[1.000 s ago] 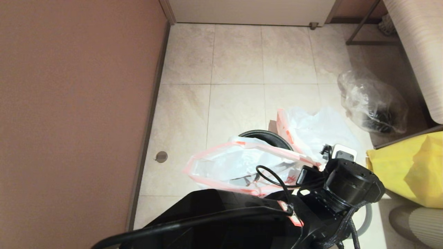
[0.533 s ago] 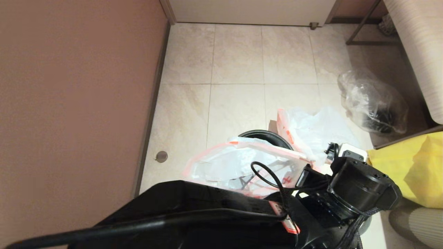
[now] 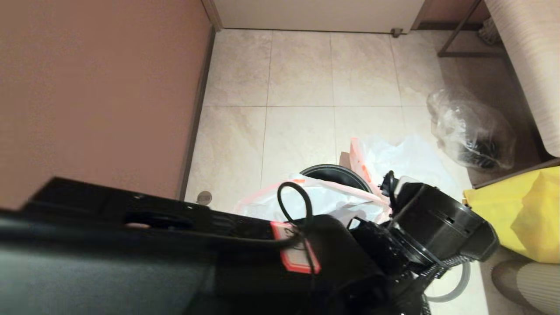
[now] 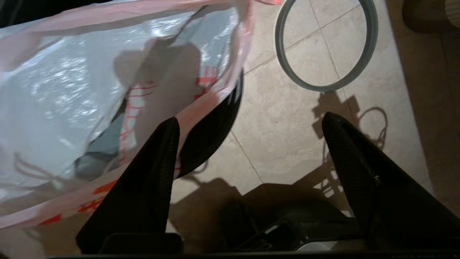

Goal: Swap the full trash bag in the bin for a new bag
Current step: Put the new garbage bag on the trash can

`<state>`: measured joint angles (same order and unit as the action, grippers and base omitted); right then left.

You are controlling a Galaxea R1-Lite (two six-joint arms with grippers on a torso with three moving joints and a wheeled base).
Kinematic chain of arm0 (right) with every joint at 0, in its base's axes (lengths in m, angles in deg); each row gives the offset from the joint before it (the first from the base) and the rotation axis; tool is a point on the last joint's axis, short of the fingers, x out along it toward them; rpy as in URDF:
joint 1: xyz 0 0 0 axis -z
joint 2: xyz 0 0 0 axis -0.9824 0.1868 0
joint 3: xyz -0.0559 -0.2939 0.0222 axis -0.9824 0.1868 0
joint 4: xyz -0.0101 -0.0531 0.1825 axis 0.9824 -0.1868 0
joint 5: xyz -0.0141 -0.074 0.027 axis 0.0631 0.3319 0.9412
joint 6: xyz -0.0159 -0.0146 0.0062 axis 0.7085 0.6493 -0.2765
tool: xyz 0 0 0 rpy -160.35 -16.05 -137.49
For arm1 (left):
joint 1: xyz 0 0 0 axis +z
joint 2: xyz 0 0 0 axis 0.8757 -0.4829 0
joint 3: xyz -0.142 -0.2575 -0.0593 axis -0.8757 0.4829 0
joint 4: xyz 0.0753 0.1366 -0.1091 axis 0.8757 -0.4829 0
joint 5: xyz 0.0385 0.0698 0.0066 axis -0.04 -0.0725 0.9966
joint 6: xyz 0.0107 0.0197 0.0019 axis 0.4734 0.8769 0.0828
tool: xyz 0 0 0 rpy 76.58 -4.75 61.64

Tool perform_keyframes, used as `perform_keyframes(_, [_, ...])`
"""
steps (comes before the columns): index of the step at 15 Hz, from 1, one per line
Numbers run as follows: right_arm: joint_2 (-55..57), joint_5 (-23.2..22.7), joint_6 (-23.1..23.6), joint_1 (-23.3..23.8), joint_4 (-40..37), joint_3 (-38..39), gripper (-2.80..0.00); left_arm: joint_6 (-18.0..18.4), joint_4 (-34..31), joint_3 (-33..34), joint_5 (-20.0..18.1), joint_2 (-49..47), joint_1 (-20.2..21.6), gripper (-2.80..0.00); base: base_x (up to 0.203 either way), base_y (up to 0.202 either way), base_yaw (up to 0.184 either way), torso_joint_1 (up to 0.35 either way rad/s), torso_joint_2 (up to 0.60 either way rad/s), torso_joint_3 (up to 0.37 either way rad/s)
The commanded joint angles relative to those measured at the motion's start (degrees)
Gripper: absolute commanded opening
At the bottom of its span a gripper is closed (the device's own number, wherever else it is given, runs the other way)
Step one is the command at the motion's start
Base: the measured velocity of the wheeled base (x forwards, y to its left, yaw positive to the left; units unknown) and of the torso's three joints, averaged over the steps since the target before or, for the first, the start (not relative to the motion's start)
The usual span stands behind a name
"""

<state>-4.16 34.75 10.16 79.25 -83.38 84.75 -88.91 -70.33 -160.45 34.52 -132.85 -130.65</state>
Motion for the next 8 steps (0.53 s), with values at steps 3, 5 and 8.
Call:
perform_keyframes(3, [0.08,-0.02,0.03,-0.01,-0.06,0.00,-2.80,-1.11,-0.37,13.42,-1.25,14.05,3.93,-2.80,0.000,0.000,0.000,0.000,0.00,0.000])
perform_keyframes(5, [0.08,-0.02,0.03,-0.01,0.01,0.00,-2.80,-1.71,-0.28,21.39,-1.39,20.62,7.98,-2.80,0.000,0.000,0.000,0.000,0.00,0.000])
perform_keyframes(8, [0.08,-0.02,0.03,-0.01,0.01,0.00,-2.80,-2.79,-0.19,27.32,0.07,28.74,17.38,-2.80,0.000,0.000,0.000,0.000,0.00,0.000])
